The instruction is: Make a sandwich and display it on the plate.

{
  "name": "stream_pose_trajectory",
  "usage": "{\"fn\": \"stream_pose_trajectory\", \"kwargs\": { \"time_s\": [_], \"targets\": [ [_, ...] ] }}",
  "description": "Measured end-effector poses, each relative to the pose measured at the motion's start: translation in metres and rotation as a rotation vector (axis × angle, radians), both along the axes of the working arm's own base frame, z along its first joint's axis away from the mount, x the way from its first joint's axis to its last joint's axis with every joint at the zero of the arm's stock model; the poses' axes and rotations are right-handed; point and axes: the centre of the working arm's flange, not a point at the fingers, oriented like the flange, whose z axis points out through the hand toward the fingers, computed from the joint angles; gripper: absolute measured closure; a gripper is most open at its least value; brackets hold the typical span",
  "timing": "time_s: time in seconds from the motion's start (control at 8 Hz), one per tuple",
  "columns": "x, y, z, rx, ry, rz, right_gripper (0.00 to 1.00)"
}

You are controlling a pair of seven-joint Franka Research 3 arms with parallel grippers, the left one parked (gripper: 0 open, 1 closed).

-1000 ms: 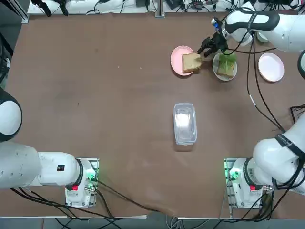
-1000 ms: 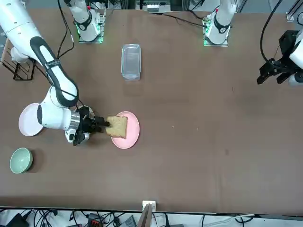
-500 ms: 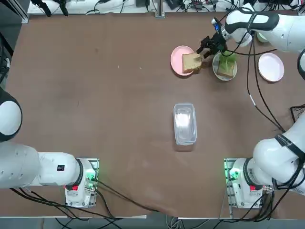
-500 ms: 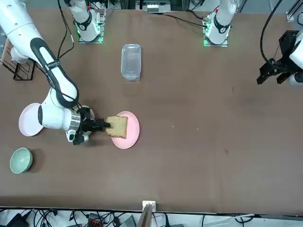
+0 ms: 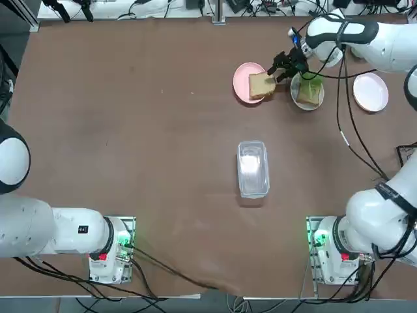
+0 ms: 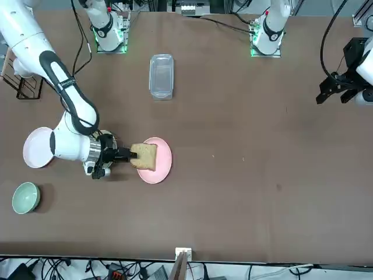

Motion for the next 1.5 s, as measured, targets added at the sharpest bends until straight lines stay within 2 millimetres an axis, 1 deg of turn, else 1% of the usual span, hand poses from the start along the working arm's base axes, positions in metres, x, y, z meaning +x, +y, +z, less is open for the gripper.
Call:
{"fn": "stream_pose_trajectory", "kwargs": {
  "time_s": [0.12, 0.38, 0.5, 0.62, 0.75, 0.88, 1.0, 1.12, 1.25, 1.38, 1.5],
  "targets": [
    [-0.001, 0.002, -0.002, 0.001, 0.002, 0.001, 0.06],
    [-0.002, 0.005, -0.010, 0.007, 0.009, 0.000, 0.16],
    [-0.003, 0.005, -0.013, 0.009, 0.013, -0.001, 0.19],
    [-0.003, 0.006, -0.013, 0.009, 0.013, 0.000, 0.27],
    [-0.003, 0.006, -0.013, 0.009, 0.012, -0.001, 0.38],
    [-0.002, 0.005, -0.012, 0.009, 0.008, 0.002, 0.43],
    [0.000, 0.004, -0.009, 0.007, -0.002, 0.003, 0.63],
    [0.003, 0.003, -0.004, 0.006, -0.014, 0.003, 0.78],
    [0.006, 0.002, 0.003, 0.002, -0.029, 0.003, 0.83],
    [0.008, 0.002, 0.013, -0.004, -0.038, 0.009, 0.93],
    [0.008, 0.002, 0.026, -0.011, -0.040, 0.026, 0.93]
  ]
}}
